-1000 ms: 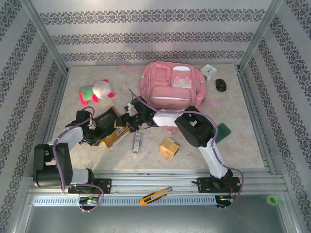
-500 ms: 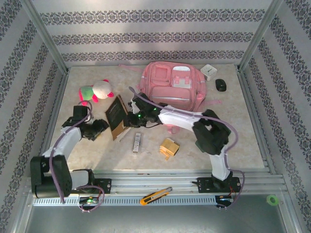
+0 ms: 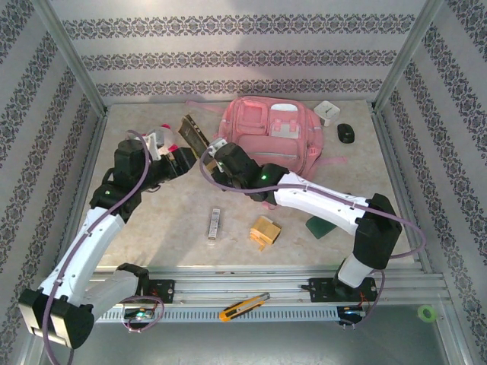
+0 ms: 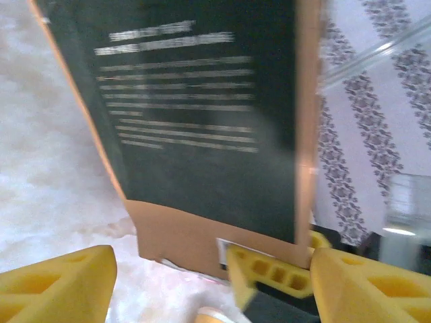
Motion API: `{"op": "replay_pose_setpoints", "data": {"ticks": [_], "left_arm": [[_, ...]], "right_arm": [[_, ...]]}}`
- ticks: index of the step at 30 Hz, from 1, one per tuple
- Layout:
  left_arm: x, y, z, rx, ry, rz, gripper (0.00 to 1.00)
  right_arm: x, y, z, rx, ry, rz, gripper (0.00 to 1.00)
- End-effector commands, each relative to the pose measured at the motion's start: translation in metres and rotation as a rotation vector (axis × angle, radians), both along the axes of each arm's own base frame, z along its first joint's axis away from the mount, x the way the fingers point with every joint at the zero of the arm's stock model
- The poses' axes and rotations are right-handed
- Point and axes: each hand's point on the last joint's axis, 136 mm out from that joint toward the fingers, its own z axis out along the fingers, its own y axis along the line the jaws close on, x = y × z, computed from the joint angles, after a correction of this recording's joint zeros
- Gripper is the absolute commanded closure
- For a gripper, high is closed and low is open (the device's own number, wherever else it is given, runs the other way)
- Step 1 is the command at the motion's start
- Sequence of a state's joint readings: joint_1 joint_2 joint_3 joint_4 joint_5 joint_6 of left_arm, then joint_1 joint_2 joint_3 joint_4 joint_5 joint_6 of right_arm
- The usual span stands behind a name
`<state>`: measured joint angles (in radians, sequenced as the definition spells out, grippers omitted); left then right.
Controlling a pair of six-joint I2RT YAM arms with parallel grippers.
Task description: Pack the student bag
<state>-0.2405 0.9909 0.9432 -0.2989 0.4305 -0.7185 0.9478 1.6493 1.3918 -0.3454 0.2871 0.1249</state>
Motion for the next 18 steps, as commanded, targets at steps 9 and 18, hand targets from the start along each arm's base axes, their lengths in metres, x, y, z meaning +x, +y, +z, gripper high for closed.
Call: {"op": "replay_pose_setpoints", "data": {"ticks": [9, 18], "left_arm": [[0.033, -0.01, 0.06, -0.053, -0.205, 0.107, 0.24], [0.046, 0.013, 0.052, -0.039, -0.155, 0.276, 0.24]], "right_arm": [[0.0, -0.003, 0.033, -0.055, -0.225, -0.05, 1.0], [-0.008, 0.001, 0.035, -0.048, -0.305, -0.053, 1.0]]}}
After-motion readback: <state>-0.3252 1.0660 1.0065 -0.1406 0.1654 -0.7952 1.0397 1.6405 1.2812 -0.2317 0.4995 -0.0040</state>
